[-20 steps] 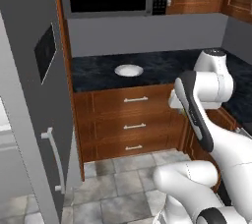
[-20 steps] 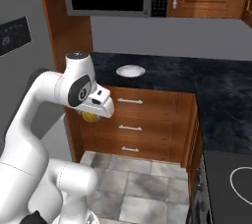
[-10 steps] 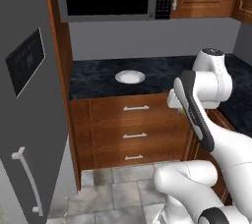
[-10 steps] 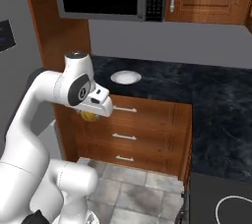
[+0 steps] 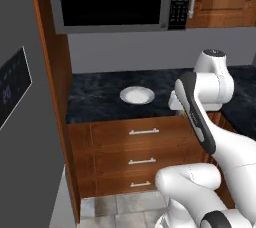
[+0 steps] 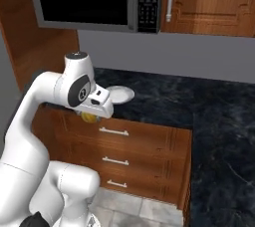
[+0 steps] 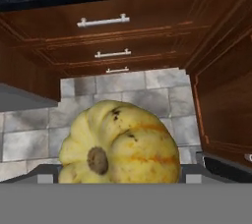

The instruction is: Pick squash from the fridge and place it on the plate on the counter.

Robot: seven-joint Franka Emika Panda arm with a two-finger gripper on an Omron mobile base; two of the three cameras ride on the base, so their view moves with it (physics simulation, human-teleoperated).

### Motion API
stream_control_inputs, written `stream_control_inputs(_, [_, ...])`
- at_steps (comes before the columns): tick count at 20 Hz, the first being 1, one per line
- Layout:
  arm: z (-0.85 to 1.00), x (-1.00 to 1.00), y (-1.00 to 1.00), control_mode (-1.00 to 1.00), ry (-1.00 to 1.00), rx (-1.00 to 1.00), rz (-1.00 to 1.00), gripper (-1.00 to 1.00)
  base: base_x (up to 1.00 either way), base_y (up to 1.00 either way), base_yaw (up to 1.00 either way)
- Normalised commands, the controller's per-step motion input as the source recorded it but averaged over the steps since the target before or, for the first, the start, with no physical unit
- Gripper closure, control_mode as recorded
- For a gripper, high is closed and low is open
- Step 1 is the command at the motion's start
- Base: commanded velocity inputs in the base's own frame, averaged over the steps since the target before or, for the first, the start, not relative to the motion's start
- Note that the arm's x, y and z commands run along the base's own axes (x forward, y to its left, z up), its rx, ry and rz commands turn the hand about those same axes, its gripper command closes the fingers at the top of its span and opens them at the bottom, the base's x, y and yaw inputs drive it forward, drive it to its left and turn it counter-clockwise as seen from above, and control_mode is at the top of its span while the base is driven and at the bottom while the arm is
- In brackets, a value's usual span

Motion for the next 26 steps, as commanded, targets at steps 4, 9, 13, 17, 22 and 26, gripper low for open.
stream_control_inputs(4, [0.00, 0.00, 0.00, 1.00, 0.00, 0.00, 0.00, 1.00, 0.61, -0.32, 0.04])
stream_control_inputs(9, [0.00, 0.00, 0.00, 1.00, 0.00, 0.00, 0.00, 1.00, 0.26, -0.03, 0.07])
stream_control_inputs(13, [0.00, 0.00, 0.00, 1.00, 0.00, 0.00, 0.00, 1.00, 0.31, 0.00, 0.06])
stream_control_inputs(17, [0.00, 0.00, 0.00, 1.00, 0.00, 0.00, 0.00, 1.00, 0.42, 0.00, 0.06])
stream_control_inputs(22, [0.00, 0.00, 0.00, 1.00, 0.00, 0.00, 0.00, 1.00, 0.45, 0.00, 0.07])
stream_control_inputs(26, [0.00, 0.00, 0.00, 1.00, 0.00, 0.00, 0.00, 1.00, 0.42, 0.00, 0.06])
